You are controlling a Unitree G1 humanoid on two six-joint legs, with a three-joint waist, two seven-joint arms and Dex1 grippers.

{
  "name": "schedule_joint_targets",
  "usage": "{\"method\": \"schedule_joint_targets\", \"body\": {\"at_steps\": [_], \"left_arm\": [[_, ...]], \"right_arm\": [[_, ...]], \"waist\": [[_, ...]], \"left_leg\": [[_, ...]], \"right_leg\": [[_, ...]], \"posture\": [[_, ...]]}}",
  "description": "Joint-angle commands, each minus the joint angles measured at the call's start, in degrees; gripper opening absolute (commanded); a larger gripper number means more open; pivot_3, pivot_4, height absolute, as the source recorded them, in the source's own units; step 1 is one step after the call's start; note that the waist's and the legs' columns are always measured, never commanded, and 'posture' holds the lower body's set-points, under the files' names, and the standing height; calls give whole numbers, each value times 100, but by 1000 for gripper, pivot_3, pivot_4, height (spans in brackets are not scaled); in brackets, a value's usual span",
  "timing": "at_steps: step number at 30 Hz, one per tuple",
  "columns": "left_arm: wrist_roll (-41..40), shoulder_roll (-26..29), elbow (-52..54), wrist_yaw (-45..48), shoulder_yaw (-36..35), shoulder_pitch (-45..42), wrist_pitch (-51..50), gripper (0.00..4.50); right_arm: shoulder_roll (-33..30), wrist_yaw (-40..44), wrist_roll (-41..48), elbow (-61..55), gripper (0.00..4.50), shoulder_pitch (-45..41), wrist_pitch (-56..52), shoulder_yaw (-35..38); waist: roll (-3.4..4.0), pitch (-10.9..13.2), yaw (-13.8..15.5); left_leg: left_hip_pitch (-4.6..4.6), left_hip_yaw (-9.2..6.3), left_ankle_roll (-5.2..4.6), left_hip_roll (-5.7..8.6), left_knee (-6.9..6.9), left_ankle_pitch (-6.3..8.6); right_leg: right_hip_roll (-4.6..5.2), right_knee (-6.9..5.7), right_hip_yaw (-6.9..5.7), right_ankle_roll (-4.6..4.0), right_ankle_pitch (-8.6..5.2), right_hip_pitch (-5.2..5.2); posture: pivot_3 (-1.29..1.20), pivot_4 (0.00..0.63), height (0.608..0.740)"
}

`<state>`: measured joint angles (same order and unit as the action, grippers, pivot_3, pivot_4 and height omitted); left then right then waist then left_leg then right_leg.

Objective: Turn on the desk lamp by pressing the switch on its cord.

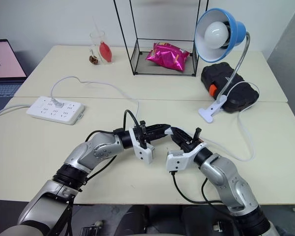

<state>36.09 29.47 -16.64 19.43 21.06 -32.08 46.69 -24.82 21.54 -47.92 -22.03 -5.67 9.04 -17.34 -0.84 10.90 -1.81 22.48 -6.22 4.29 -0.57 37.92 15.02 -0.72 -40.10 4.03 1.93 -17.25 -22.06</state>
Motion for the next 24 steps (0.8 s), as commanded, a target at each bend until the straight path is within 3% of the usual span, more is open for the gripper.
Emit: {"method": "schedule_joint_targets", "body": {"at_steps": [1,15,17,18,22,24], "left_arm": [[-132,-25,287,-112,-35,-4,62,385],[-148,-43,304,-107,-38,24,9,385],[-151,-44,302,-105,-38,28,4,385],[-152,-45,303,-104,-38,31,-1,385],[-208,-61,295,-60,-46,63,-75,385],[-237,-63,280,-33,-49,82,-105,385]], "right_arm": [[-19,-25,44,-92,510,-91,81,-29],[-16,-103,216,-90,509,-113,177,33],[17,-94,378,-133,1208,-75,165,85],[15,-74,417,-143,1263,-61,155,97],[-224,-174,266,-146,2218,65,304,164],[-342,-214,364,-218,2277,217,384,268]], "waist": [[0,0,0],[0,0,0],[0,0,0],[0,0,0],[0,0,1],[0,0,1]], "left_leg": [[0,0,0,0,0,0],[0,0,0,0,0,0],[0,0,0,0,0,0],[0,0,0,0,0,0],[0,0,0,0,0,0],[1,0,0,0,0,0]], "right_leg": [[0,0,0,0,0,0],[0,0,0,0,0,0],[0,0,0,0,0,0],[0,0,0,0,0,0],[0,0,0,0,0,0],[0,0,0,0,0,0]], "posture": [[0,150,740],[0,150,740],[0,150,740],[0,150,740],[0,150,740],[0,150,740]]}}
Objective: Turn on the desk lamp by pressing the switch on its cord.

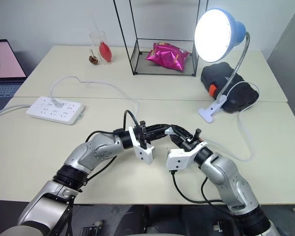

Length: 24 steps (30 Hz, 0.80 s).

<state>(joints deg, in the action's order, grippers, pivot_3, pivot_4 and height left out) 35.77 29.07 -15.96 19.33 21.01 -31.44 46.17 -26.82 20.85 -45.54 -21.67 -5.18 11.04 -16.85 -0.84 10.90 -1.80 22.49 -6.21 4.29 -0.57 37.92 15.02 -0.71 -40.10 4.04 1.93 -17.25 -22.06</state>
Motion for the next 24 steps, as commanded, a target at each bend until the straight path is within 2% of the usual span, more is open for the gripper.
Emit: {"method": "schedule_joint_targets", "body": {"at_steps": [1,15,24], "left_arm": [[-210,-21,203,-19,-42,24,-58,385],[-211,8,29,-44,-21,-41,-53,385],[-392,23,-180,438,161,-27,-203,385]], "right_arm": [[-215,-166,193,-304,2277,272,218,309],[-509,-218,785,-512,2277,763,454,905],[-632,261,1854,-656,2277,949,537,1037]], "waist": [[0,0,1],[0,-1,0],[0,-1,-3]], "left_leg": [[0,0,0,0,0,0],[-4,2,0,0,0,0],[-6,2,0,-1,-1,0]], "right_leg": [[0,0,0,0,0,0],[0,-1,3,0,0,4],[-1,-1,3,0,0,5]], "posture": [[0,150,740],[0,150,740],[0,150,740]]}}
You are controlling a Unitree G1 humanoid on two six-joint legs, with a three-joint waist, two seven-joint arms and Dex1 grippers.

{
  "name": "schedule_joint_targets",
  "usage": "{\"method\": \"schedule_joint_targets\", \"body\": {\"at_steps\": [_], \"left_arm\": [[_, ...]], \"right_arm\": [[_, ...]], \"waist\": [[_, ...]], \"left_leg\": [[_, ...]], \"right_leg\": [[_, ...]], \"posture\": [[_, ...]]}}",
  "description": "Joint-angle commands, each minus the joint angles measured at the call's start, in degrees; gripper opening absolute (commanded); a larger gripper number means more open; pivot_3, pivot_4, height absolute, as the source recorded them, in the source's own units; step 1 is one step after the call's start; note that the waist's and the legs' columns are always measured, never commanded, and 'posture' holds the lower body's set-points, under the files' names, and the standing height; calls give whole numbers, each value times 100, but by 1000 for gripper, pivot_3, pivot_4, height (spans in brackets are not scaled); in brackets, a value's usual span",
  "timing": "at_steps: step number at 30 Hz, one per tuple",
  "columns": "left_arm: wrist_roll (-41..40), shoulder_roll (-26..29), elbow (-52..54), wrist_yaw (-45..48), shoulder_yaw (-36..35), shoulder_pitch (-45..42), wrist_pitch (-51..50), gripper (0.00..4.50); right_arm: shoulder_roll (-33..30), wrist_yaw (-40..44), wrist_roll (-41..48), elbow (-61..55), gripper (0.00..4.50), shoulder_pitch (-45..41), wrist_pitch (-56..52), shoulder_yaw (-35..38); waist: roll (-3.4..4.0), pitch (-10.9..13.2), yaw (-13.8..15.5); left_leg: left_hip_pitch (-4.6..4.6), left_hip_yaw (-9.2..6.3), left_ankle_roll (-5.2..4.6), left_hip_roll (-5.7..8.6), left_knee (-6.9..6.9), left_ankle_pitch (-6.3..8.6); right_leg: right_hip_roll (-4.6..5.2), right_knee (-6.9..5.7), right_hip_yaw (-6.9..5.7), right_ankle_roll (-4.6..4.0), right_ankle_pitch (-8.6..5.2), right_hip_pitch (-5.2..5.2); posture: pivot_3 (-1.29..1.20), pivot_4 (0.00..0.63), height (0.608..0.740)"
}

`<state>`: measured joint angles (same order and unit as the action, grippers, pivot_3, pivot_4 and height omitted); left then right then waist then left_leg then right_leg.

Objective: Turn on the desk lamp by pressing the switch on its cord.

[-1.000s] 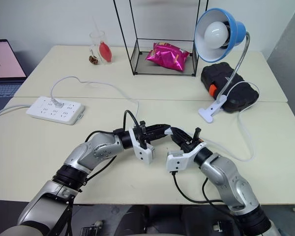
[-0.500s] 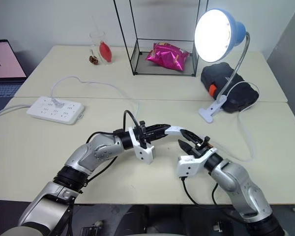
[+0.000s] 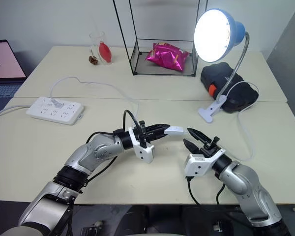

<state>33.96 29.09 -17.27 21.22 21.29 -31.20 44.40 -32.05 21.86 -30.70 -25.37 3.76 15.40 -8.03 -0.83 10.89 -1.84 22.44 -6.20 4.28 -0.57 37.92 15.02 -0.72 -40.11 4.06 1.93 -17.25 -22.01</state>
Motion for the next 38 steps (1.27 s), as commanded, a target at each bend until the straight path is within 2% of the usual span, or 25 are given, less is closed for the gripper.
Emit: {"method": "schedule_joint_targets", "body": {"at_steps": [1,4,5,11,14,17,21,25,27,32,38], "left_arm": [[-331,1,-82,351,151,-46,-40,385],[-735,-105,-135,569,117,-45,-173,385],[-834,-131,-155,647,104,-65,-242,1086],[-1396,-120,-166,1272,91,-151,-553,2379],[-2046,-46,128,1865,78,-11,-844,3014],[-2931,105,738,2607,22,276,-1547,3635],[-3792,287,1578,2946,-372,576,-3039,4428],[-4672,438,2461,2729,-1020,751,-5356,4428],[-4843,582,2799,2608,-1289,875,-6083,4428],[-5722,1111,3477,2947,-2086,1359,-7164,4428],[-5983,1520,3761,3049,-2665,2039,-7373,4428]], "right_arm": [[-139,191,425,-282,2277,68,111,163],[-180,278,571,-281,2277,85,72,179],[-186,296,583,-281,2277,78,56,177],[-236,443,730,-239,2277,48,32,153],[-295,626,933,-194,2277,28,-24,151],[-362,896,1266,-157,2277,-33,-154,118],[-325,1115,1675,-152,2277,-194,-445,152],[-252,1349,2246,-137,2277,-365,-994,261],[-249,1554,2673,-209,2277,-427,-1462,330],[-496,2118,3726,-464,2277,-510,-2454,659],[-820,2555,4414,-459,2277,-795,-3097,874]], "waist": [[0,0,0],[0,0,3],[0,0,3],[0,0,1],[0,0,2],[0,0,-8],[0,0,-2],[0,0,-5],[0,0,-7],[2,1,-9],[2,2,-3]], "left_leg": [[-1,0,0,0,0,0],[-1,-1,0,0,0,0],[0,-1,0,0,0,0],[-2,-1,0,0,0,0],[-2,0,0,0,0,0],[-2,1,0,-2,0,0],[-4,-3,0,-5,1,0],[-19,-5,-1,-8,1,0],[-33,-6,-1,-8,0,1],[-45,-4,-2,-12,-5,1],[-60,-5,-2,-14,-7,2]], "right_leg": [[0,0,0,0,0,1],[0,0,-1,0,0,2],[0,0,-2,0,0,1],[-2,0,-1,0,0,2],[-1,1,1,0,0,2],[-1,1,1,0,0,2],[-3,-1,-1,-1,0,5],[-6,1,-2,-1,-2,21],[-6,3,-2,-2,-4,33],[-5,10,0,-5,-5,43],[-4,15,-1,-5,-11,57]], "posture": [[0,150,740],[0,150,740],[0,150,740],[0,150,740],[0,150,740],[0,150,740],[0,150,740],[0,150,740],[0,150,740],[0,150,740],[0,150,740]]}}
